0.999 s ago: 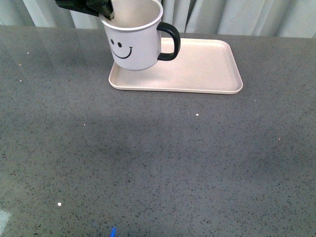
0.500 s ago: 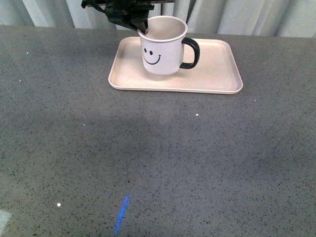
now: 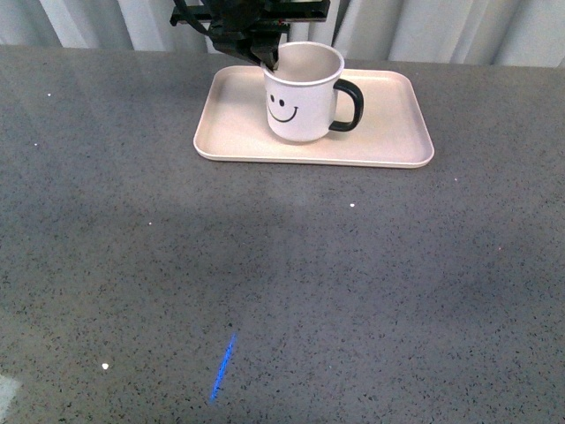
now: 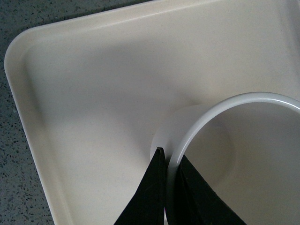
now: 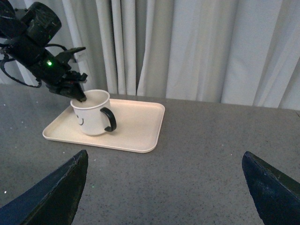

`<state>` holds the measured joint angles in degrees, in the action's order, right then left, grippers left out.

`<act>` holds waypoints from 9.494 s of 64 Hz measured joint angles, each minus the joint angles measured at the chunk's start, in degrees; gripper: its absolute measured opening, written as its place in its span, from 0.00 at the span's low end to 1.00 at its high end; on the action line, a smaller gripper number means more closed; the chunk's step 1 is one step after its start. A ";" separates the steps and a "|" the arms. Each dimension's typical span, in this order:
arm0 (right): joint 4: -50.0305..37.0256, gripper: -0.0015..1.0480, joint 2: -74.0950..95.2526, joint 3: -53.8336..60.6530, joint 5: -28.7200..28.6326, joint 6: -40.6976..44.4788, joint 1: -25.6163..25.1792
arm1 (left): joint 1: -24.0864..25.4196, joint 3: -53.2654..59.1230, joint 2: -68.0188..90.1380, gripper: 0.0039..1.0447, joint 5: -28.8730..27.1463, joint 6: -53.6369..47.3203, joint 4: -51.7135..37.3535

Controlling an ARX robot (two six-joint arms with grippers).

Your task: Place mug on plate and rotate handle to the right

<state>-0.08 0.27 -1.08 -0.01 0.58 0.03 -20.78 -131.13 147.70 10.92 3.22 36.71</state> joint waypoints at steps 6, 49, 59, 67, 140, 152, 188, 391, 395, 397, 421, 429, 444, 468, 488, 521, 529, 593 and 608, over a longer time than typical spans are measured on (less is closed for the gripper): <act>0.00 0.91 0.00 0.00 0.00 0.00 0.00 | -0.02 -1.16 1.40 0.02 0.04 -0.20 0.55; 0.00 0.91 0.00 0.00 0.00 0.00 0.00 | -0.35 -1.86 2.05 0.57 1.11 -0.94 0.76; 0.00 0.91 0.00 0.00 0.00 0.00 0.00 | 0.59 1.79 -1.40 0.88 1.14 -2.51 -1.14; 0.00 0.91 0.00 0.00 0.00 0.02 0.00 | 2.25 6.99 -7.58 0.91 1.57 -3.21 -4.33; 0.00 0.91 0.00 0.00 0.02 0.00 0.00 | 19.87 119.19 -82.47 0.01 -11.06 -2.71 -89.68; 0.00 0.91 0.00 0.00 -0.02 0.00 0.00 | 20.52 123.43 -89.59 0.01 -10.93 -2.73 -86.47; 0.00 0.91 0.00 0.00 0.02 0.00 0.00 | 20.59 130.35 -109.90 0.01 -10.88 -2.78 -73.24; 1.33 0.91 106.18 -66.62 -11.15 -0.55 4.42 | 20.63 130.38 -146.79 0.91 -10.91 -2.95 -36.68; 2.69 0.91 108.72 -70.42 -10.29 -1.27 5.25 | 20.63 130.38 -146.79 0.91 -10.91 -2.95 -36.70; 3.63 0.91 110.09 -72.52 -10.05 -1.88 5.60 | 20.63 130.38 -146.79 0.91 -10.91 -2.95 -36.70; 14.03 0.91 123.60 -90.77 -7.69 -5.70 8.13 | 20.63 130.38 -146.79 0.91 -10.91 -2.95 -36.70; 15.74 0.91 126.79 -94.23 -6.75 -5.95 8.52 | 20.63 130.38 -146.79 0.91 -10.91 -2.95 -36.70; 18.99 0.91 130.81 -100.78 -5.51 -5.92 9.20 | 20.63 130.38 -146.79 0.91 -10.91 -2.95 -36.70; 23.10 0.91 135.97 -108.10 -4.17 -5.90 9.62 | 20.63 130.38 -146.79 0.91 -10.91 -2.95 -36.70; 24.52 0.66 137.72 -110.68 -3.78 -5.92 9.73 | 20.63 130.38 -146.79 0.91 -10.91 -2.95 -36.70; 27.74 0.02 139.32 -115.10 -2.91 -5.84 10.03 | 20.63 130.38 -146.79 0.91 -10.91 -2.95 -36.70; 28.50 0.02 139.45 -115.65 -2.99 -5.55 10.05 | 20.63 130.38 -146.79 0.91 -10.91 -2.95 -36.68; 39.30 0.02 141.81 -127.43 -20.41 25.09 4.81 | 20.63 130.38 -146.79 0.91 -10.91 -2.95 -36.70; 40.65 0.02 143.93 -128.63 -21.18 27.98 4.94 | 20.63 130.38 -146.79 0.91 -10.91 -2.95 -36.68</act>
<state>40.58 144.20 -129.71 -21.19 28.56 4.97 -0.14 -0.75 0.91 0.01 0.27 0.03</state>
